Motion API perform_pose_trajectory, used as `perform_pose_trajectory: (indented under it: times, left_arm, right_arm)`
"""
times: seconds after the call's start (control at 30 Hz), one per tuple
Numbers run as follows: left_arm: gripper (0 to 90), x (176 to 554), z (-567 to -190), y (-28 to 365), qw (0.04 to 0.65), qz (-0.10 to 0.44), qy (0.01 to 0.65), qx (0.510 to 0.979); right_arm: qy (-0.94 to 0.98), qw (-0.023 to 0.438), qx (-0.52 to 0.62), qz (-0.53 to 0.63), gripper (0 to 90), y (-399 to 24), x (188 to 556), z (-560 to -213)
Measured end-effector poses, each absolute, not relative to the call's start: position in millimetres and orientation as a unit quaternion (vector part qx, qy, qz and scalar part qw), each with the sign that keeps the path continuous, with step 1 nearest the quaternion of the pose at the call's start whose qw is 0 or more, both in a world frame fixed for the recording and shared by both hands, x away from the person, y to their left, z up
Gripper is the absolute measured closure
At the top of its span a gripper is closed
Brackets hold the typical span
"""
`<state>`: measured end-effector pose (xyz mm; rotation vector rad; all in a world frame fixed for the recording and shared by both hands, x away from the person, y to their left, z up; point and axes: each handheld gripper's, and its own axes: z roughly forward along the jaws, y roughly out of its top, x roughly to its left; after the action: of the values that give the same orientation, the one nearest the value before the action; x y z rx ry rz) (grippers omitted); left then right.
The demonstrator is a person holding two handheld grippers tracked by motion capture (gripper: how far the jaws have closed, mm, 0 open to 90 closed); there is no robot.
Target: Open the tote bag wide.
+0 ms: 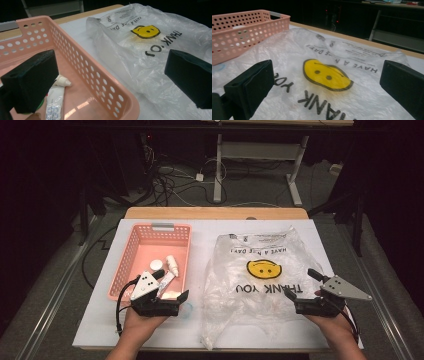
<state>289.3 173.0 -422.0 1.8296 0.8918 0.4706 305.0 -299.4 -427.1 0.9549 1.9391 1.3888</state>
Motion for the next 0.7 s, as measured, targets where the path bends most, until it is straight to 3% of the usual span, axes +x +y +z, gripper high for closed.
perform_pose_trajectory:
  times: [0.2, 0.7]
  left_arm:
    - [0.0, 289, -425, 172, 0.494, 0.194, 0.369, 0.763]
    - [0.0, 270, -433, 183, 0.478, 0.203, 0.381, 0.765]
  right_arm:
    - [0.718, 0.31, 0.385, 0.489, 0.0, -323, 313, -426]
    - [0.711, 0.303, 0.446, 0.451, 3.9, -373, 353, -428]
